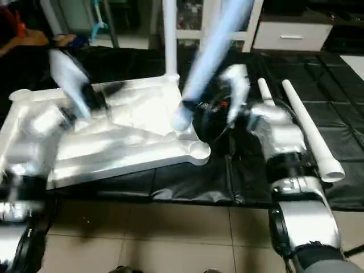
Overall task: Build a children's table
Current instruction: Insert table leg to table base
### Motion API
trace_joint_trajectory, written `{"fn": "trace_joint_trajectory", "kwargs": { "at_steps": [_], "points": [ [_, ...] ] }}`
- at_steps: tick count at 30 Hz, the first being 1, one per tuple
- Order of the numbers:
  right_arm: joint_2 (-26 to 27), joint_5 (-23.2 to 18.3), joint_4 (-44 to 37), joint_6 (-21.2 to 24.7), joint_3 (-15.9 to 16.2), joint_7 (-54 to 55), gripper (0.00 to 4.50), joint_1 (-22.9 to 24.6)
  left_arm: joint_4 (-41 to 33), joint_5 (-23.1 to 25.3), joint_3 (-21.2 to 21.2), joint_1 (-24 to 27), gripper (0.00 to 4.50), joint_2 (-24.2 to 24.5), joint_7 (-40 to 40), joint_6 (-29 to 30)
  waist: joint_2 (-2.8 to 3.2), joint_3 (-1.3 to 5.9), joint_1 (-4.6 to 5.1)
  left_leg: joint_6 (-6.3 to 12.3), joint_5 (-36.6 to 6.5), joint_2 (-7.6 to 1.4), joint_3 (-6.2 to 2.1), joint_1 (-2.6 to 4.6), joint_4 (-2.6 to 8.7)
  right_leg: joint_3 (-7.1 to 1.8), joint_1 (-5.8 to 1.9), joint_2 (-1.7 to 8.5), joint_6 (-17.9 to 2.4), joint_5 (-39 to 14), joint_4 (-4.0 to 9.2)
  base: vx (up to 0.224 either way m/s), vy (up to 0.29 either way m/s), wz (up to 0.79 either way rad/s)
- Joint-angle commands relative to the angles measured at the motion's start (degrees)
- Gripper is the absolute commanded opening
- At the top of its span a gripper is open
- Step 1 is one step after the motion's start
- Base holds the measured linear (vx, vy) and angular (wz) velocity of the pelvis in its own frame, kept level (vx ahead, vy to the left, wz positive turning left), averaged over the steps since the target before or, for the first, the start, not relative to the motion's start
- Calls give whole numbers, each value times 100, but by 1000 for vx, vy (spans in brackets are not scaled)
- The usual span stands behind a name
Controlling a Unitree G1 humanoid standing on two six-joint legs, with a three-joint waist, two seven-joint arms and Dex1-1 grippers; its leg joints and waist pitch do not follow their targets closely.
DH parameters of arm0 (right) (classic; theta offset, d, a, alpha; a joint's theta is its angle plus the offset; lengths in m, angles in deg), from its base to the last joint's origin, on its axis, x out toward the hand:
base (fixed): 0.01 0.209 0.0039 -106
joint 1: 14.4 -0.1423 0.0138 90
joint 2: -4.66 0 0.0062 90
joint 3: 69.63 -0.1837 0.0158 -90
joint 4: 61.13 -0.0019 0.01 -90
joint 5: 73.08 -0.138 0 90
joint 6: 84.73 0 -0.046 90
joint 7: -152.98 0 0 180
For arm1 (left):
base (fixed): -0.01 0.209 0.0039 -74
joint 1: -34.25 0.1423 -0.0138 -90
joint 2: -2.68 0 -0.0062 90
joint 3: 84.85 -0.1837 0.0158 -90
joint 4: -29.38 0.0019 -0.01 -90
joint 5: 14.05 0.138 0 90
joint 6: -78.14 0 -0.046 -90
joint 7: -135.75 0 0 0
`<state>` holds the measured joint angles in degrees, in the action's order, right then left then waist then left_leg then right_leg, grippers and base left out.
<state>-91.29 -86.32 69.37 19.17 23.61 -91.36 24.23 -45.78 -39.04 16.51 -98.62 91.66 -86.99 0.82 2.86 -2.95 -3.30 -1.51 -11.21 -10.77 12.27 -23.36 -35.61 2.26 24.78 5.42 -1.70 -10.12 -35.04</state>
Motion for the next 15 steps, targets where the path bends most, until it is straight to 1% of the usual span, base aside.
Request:
{"fn": "trace_joint_trajectory", "kwargs": {
  "at_steps": [1,2,3,4,5,7,8,9,11,13,15],
  "points": [
    [5,194,-96,-9,216,-149,178,-351,-407,-450,8,-58,232,-146,82,366,-27,390,9,189,-1110,-252,-98,246,442,-118,-292,210,-1479,-826,321,0,0,0],
    [6,206,-91,-5,233,-160,178,-373,-424,-459,1,-66,246,-158,88,380,-40,391,18,209,-1061,-248,-104,226,441,-121,-310,208,-1445,-766,315,0,0,0],
    [19,306,-43,22,369,-238,178,-538,-555,-522,-50,-129,255,-257,160,506,-57,391,26,244,-1019,-242,-96,221,432,-125,-308,205,-1405,-766,314,0,0,0],
    [19,306,-43,22,369,-238,178,-538,-555,-522,-50,-129,259,-257,160,506,-50,399,18,292,-926,-234,-95,218,416,-130,-310,210,-1363,-732,318,0,0,0],
    [39,394,45,-13,459,-264,178,-669,-628,-587,-101,-192,259,-374,242,699,-51,404,23,312,-881,-231,-95,212,410,-131,-317,210,-1355,-692,311,0,0,0],
    [51,434,94,-38,502,-273,178,-735,-659,-604,-144,-224,273,-444,283,810,-55,419,16,378,-707,-228,-97,210,391,-129,-325,211,-1363,-498,297,0,0,0],
    [51,434,94,-38,502,-273,178,-735,-659,-604,-144,-224,293,-444,283,810,-75,432,17,438,-569,-222,-101,194,375,-126,-339,206,-1395,-329,268,0,0,0],
    [50,491,143,-75,561,-338,178,-788,-718,-682,-205,-241,297,-529,285,963,-79,443,16,503,-445,-219,-95,188,359,-125,-344,207,-1429,-162,249,0,0,0],
    [27,578,199,-123,656,-444,178,-831,-807,-820,-278,-235,307,-594,316,1136,-77,467,6,586,-290,-216,-96,185,335,-117,-356,201,-1516,78,213,0,0,0],
    [-15,718,260,-182,810,-596,178,-884,-939,-965,-344,-229,335,-648,374,1286,-76,492,-9,768,-58,-214,-101,172,294,-110,-350,196,-1606,429,182,0,0,0],
    [-38,776,294,-174,904,-722,178,-917,-1025,-1182,-286,-252,344,-724,328,1418,-81,487,-13,845,2,-206,-95,155,279,-104,-354,187,-1647,508,169,0,0,0]
  ]
}}
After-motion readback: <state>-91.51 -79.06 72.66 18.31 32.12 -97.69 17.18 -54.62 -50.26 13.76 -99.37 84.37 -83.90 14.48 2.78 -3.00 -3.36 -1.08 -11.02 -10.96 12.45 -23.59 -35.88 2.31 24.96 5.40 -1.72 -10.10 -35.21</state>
